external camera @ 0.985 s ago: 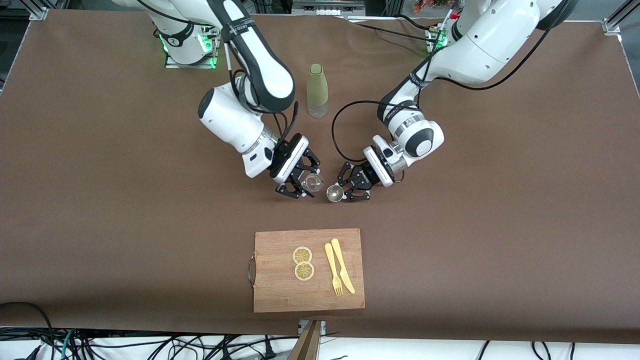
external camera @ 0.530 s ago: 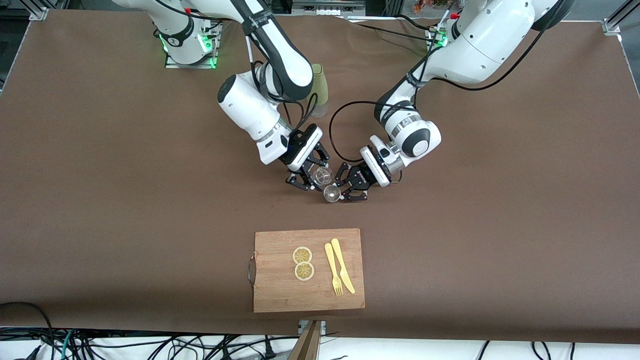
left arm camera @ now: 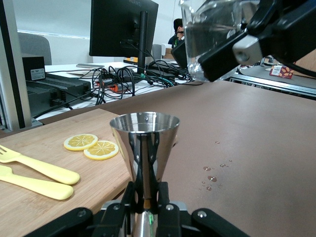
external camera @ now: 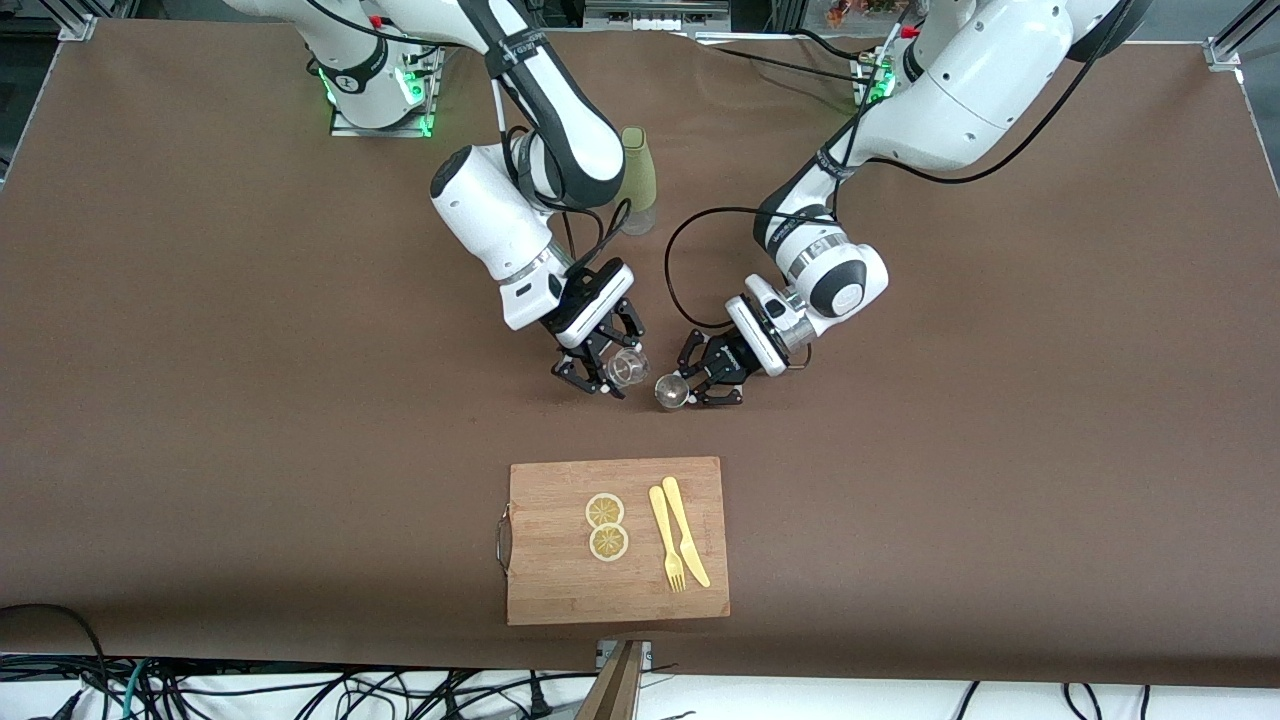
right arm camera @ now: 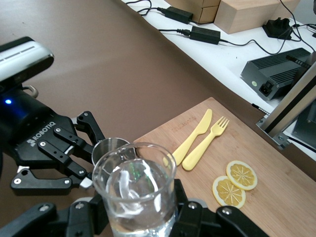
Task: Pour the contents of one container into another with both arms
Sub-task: 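Tilt the beaker with the right gripper over the jigger's cup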
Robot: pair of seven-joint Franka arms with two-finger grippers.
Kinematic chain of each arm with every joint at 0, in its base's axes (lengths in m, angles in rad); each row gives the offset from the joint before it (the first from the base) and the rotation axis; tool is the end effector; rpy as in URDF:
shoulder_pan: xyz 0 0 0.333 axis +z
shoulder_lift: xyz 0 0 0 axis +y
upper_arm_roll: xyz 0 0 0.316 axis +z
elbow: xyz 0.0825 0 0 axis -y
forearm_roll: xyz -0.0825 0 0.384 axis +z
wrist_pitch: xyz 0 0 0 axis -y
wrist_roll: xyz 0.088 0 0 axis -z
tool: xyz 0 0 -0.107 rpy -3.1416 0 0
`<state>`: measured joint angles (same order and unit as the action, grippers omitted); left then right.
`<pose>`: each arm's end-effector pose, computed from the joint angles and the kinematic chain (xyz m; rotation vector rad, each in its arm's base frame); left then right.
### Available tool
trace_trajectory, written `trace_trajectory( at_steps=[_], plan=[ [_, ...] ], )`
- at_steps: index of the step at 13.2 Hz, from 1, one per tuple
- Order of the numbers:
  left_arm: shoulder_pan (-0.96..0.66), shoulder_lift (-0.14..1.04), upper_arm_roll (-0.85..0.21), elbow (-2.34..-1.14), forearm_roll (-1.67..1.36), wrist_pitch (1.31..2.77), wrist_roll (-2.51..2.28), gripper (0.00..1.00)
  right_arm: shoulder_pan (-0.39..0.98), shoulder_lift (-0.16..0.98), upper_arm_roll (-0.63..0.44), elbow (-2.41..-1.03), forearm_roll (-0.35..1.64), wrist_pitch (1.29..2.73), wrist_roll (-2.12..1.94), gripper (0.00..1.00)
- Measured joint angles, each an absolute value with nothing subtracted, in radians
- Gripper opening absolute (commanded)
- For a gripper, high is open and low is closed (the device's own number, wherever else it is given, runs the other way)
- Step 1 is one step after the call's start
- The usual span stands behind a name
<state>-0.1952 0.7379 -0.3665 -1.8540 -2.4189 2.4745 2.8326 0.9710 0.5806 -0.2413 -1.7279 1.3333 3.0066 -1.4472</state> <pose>0.5328 -0.3251 0.1344 1.9047 -0.9040 1.3175 0.5420 0.4195 0.3068 -2.3528 -1.2806 -1.0837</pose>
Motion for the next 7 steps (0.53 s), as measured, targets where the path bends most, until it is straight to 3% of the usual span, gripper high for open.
trace_trajectory(
  at_steps=[7],
  plan=[
    [-0.207,0.734,-0.372,-1.854,-2.422,2.474,2.833,0.00,0.971,0.641,-0.242,-1.682,1.294,3.018,-1.448,0.33]
  ],
)
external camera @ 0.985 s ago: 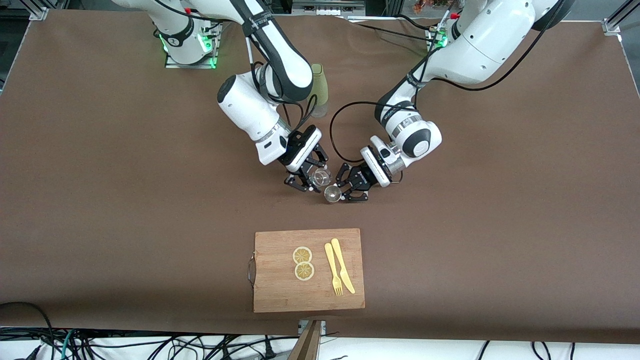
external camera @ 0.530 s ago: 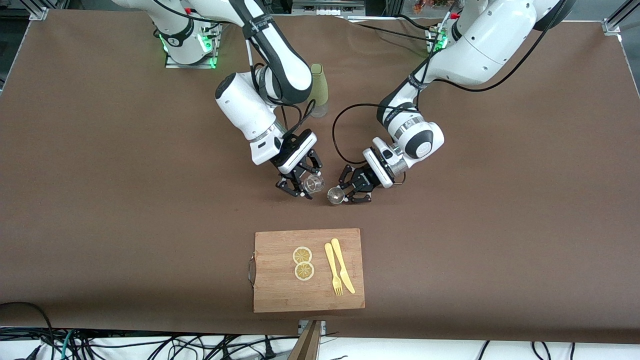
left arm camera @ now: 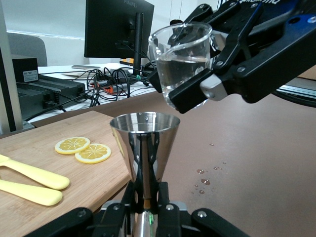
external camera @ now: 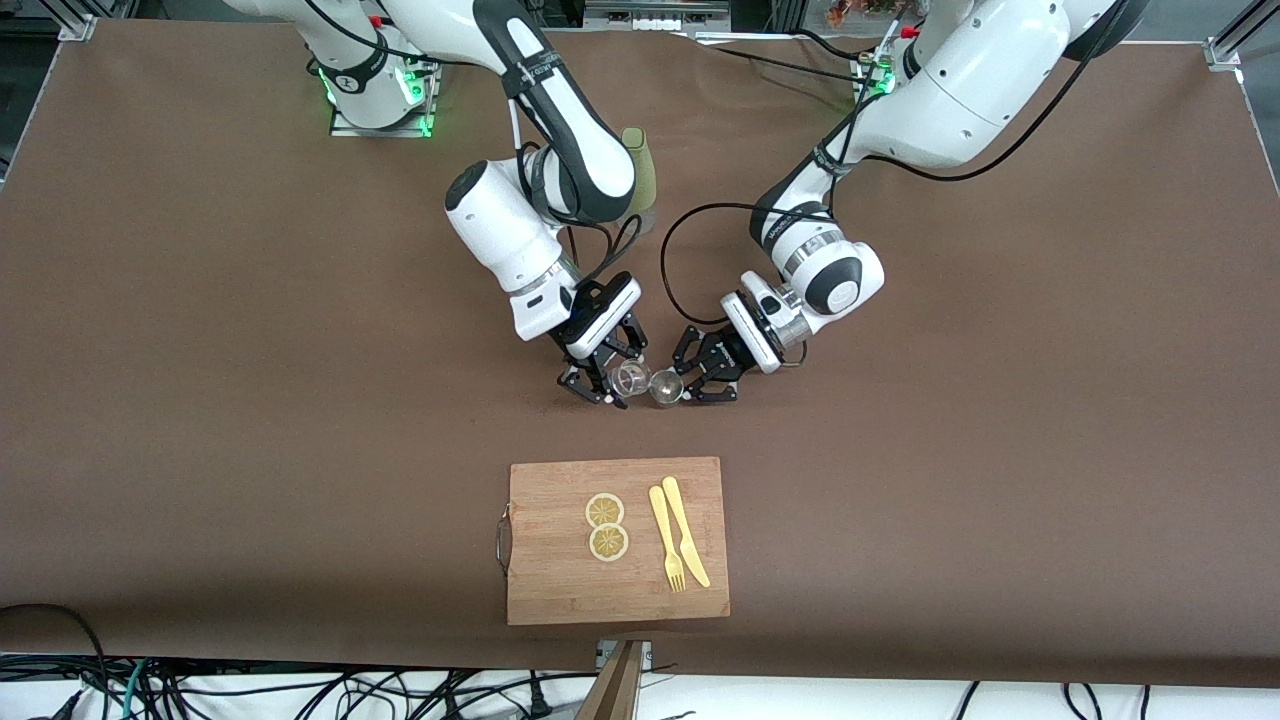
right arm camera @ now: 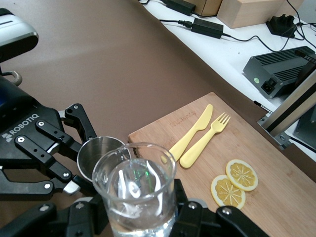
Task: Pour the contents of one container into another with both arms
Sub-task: 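Tilt the beaker with the right gripper over the jigger's cup, then pour liquid from the beaker into the jigger, then tilt back upright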
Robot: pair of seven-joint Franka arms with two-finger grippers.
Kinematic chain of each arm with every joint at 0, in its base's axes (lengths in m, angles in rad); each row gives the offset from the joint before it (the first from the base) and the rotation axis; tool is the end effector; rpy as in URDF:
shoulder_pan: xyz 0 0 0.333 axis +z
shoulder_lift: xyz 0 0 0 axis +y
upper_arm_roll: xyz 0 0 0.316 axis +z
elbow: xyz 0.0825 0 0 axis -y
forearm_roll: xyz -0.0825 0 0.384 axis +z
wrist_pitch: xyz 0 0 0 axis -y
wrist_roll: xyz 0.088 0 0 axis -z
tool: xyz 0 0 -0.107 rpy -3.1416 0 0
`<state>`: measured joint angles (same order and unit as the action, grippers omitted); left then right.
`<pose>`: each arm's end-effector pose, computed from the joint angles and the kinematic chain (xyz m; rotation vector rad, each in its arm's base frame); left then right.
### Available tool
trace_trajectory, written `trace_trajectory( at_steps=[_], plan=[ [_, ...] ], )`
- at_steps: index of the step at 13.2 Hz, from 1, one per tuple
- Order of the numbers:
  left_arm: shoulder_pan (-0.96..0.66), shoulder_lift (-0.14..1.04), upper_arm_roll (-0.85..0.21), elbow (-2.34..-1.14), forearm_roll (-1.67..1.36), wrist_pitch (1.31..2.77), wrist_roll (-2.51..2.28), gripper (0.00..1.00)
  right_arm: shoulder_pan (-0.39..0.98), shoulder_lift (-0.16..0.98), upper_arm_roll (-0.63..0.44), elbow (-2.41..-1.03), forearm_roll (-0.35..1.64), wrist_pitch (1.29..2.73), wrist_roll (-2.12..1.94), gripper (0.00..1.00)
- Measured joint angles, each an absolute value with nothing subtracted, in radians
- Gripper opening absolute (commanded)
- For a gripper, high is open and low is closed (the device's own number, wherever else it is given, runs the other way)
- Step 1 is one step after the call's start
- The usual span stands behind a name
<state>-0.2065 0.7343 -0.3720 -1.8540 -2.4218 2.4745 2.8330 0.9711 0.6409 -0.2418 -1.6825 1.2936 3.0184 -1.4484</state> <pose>0.5283 -0.3341 0.1373 1.8907 -0.9116 1.3129 0.5487 0.4287 0.2901 -2.3564 -1.3537 -1.0914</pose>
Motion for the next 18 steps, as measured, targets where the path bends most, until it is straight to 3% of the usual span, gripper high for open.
trace_trajectory(
  at_steps=[18],
  plan=[
    [-0.210,0.731,-0.370,-1.854,-2.439,2.474,2.835,0.00,0.972,0.667,-0.244,-1.668,1.059,3.053,-1.450,0.33]
  ],
)
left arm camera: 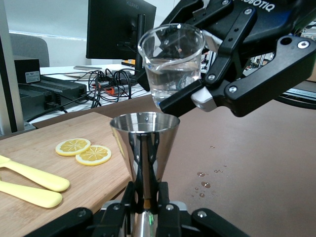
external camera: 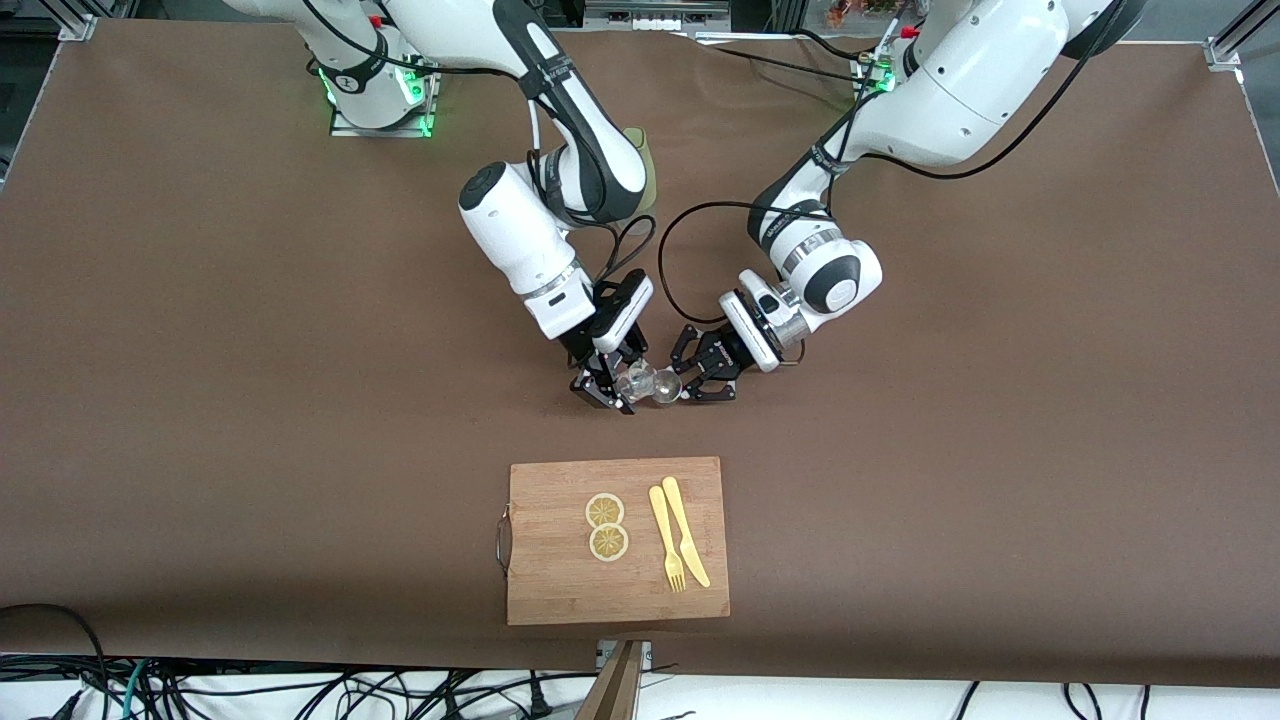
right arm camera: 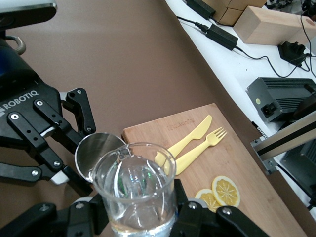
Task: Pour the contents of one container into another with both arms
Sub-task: 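Pour liquid from the beaker into the jigger, then tilt back upright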
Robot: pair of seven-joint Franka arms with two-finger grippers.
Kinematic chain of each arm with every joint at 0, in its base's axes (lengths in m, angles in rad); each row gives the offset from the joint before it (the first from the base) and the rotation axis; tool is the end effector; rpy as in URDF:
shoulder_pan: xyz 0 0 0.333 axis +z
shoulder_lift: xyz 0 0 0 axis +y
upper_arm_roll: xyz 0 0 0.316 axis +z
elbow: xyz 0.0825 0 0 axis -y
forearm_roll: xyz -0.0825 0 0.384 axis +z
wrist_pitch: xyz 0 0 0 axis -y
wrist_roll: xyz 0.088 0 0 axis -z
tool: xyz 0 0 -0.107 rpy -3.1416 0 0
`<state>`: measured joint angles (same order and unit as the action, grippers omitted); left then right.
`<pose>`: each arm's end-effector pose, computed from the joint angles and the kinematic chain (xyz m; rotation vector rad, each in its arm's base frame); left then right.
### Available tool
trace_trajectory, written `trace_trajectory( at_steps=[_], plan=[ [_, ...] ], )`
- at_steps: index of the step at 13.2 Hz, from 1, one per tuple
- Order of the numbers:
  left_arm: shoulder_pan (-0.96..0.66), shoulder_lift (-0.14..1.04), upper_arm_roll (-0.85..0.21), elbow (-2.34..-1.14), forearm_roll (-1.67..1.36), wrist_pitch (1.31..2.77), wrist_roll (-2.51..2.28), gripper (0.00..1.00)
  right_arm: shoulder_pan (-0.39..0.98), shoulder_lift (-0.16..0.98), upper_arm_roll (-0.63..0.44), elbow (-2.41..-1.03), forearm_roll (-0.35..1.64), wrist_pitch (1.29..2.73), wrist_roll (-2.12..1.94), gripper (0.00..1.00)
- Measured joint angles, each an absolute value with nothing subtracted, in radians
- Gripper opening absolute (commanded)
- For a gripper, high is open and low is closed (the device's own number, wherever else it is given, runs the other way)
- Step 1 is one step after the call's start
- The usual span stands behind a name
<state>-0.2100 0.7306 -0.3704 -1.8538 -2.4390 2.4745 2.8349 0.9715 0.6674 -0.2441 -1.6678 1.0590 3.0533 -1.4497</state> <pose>0.5283 -0.3353 0.1393 1.8950 -0.8968 1.3185 0.5543 0.4412 0.2935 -2.2904 -1.6761 -1.1533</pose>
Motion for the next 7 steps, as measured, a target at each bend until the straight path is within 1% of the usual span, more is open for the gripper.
trace_trajectory(
  at_steps=[7],
  plan=[
    [-0.210,0.729,-0.371,-1.853,-2.439,2.474,2.835,0.00,0.973,0.681,-0.244,-1.667,0.976,3.094,-1.451,0.33]
  ],
)
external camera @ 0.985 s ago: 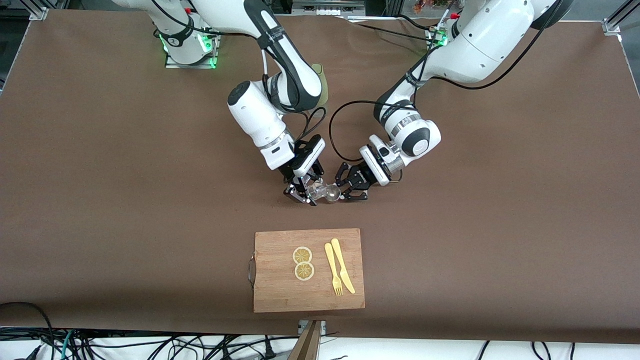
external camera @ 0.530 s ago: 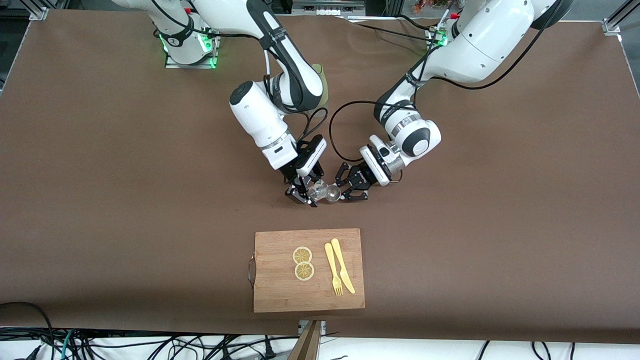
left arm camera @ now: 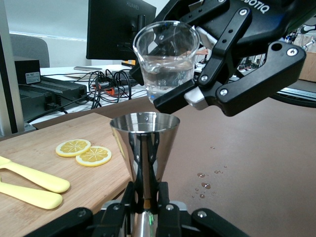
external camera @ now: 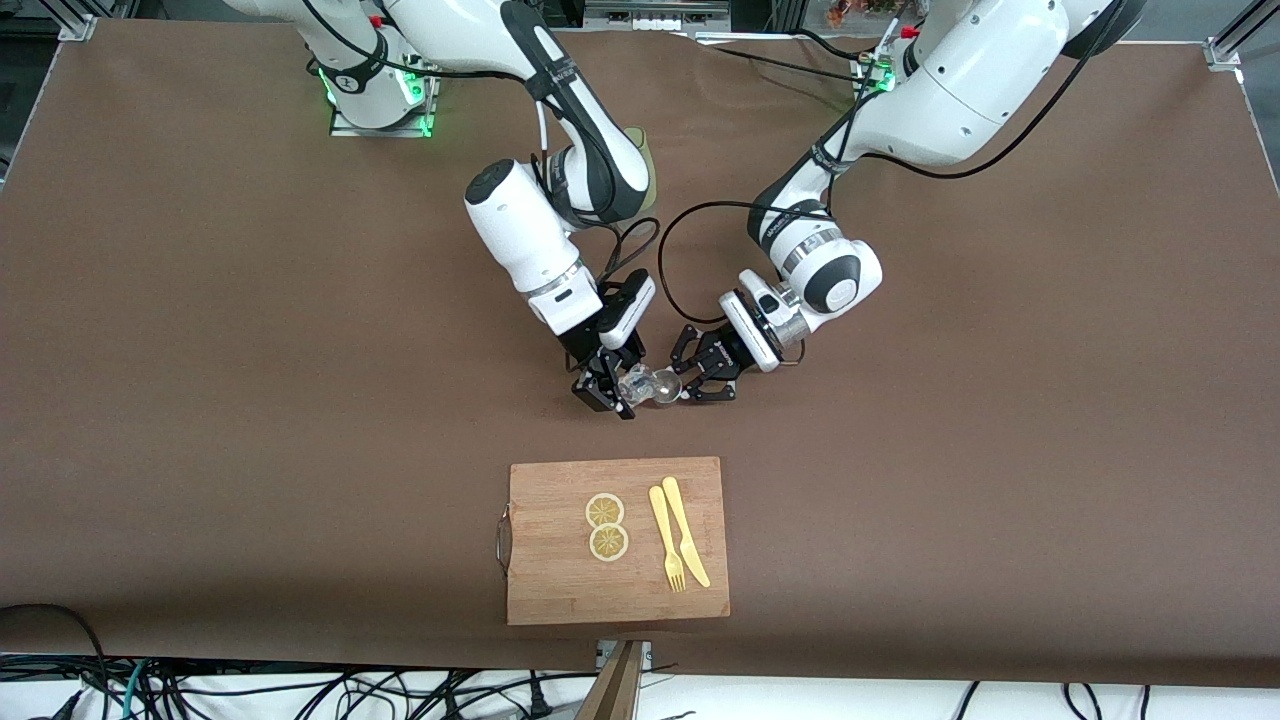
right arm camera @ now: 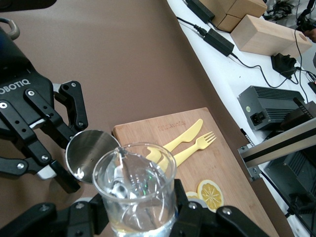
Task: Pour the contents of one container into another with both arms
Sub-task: 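Pour liquid from the beaker into the jigger, then tilt back upright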
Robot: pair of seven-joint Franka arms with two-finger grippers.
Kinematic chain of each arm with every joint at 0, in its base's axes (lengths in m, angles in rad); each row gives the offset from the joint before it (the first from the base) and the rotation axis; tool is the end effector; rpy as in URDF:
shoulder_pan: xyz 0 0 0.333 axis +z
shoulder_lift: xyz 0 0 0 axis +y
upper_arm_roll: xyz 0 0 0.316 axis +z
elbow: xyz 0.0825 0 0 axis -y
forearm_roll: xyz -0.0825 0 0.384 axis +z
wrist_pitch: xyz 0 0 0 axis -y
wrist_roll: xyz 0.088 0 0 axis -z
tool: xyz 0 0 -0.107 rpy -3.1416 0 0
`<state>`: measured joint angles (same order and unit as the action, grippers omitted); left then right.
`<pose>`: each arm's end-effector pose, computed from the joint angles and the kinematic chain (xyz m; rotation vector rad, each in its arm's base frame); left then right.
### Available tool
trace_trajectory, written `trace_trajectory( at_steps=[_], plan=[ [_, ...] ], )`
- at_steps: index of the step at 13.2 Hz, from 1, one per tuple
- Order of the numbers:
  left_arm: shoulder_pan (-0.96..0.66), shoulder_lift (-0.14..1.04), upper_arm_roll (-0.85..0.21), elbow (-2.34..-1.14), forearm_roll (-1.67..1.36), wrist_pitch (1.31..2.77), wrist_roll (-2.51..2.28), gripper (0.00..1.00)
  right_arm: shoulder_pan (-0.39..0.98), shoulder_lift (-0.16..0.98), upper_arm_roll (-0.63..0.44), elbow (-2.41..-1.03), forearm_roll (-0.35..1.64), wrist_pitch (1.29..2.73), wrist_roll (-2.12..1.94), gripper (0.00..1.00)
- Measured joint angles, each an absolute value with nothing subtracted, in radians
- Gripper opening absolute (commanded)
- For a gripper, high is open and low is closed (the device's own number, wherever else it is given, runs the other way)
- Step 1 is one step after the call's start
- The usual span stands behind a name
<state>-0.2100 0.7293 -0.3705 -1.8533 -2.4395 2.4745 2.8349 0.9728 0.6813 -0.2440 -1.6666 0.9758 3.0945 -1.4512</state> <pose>0.5287 -0.3355 0.1402 1.8939 -0.8965 1.3205 0.5552 0.4446 0.2927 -2.2693 -1.7917 -1.1985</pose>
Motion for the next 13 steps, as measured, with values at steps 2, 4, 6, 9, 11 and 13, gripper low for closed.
trace_trajectory(
  at_steps=[2,4,6,9,11,13],
  plan=[
    [-0.210,0.730,-0.370,-1.854,-2.439,2.475,2.835,0.00,0.974,0.689,-0.244,-1.664,0.949,3.103,-1.452,0.33],
    [-0.210,0.729,-0.370,-1.854,-2.440,2.476,2.835,0.00,0.974,0.695,-0.244,-1.664,0.897,3.118,-1.453,0.33],
    [-0.210,0.729,-0.369,-1.854,-2.440,2.476,2.835,0.00,0.974,0.699,-0.244,-1.664,0.856,3.130,-1.452,0.33],
    [-0.210,0.729,-0.368,-1.854,-2.440,2.476,2.835,0.00,0.974,0.700,-0.245,-1.664,0.832,3.132,-1.453,0.36],
    [-0.210,0.729,-0.368,-1.854,-2.440,2.476,2.835,0.00,0.974,0.701,-0.246,-1.664,0.816,3.133,-1.453,0.36],
    [-0.210,0.729,-0.368,-1.854,-2.440,2.475,2.835,0.00,0.974,0.701,-0.247,-1.664,0.814,3.133,-1.453,0.36]
  ],
)
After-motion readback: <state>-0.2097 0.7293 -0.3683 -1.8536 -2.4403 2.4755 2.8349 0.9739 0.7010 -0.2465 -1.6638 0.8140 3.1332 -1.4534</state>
